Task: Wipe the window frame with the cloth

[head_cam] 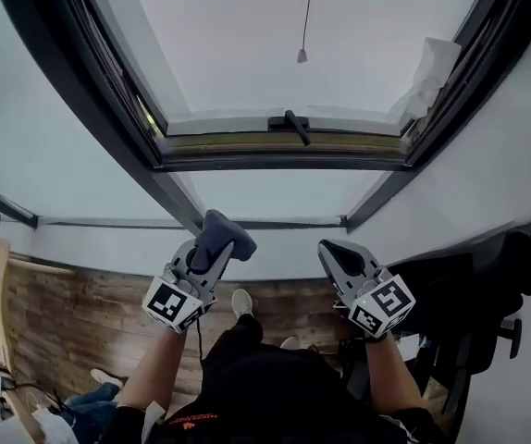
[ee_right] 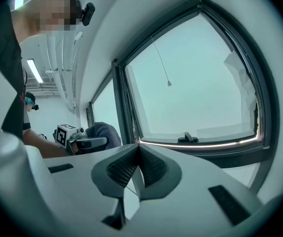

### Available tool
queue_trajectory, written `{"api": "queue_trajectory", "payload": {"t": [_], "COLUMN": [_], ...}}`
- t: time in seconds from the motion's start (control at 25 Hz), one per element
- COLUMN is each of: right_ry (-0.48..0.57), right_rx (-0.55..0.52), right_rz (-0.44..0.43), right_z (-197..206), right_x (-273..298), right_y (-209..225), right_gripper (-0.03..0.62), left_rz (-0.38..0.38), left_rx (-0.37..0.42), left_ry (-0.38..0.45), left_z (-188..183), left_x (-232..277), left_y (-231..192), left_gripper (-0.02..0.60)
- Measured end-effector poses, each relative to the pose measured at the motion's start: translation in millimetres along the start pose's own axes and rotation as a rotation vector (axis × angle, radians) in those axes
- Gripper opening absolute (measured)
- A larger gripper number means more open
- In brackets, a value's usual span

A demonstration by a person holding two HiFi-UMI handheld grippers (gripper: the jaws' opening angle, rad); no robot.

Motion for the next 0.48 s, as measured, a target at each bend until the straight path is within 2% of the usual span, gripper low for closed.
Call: {"api": "queue_trajectory", "payload": {"t": [0.48], "right_ry": [-0.022], "right_rx": [-0.006], "right_rz": [0.044], "right_z": [-14.0], "right_x": [90.6], "right_y": [8.9], "right_gripper": [0.003], "left_rz": [0.043], "left_rx": [-0.043], "left_ry": [0.024], "left_z": [6.0], "left_x": [24.5], "left_y": [-90.8], "left_gripper": [0.043]}}
Point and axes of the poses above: the fingertips, and each gripper's own axes: x forward along the fingers, y to its right, z out of its underside, the point moved 4 cm from there along -x, backward along the fingers, and after that the axes turned 4 degrees about x, right-handed, at the moved point
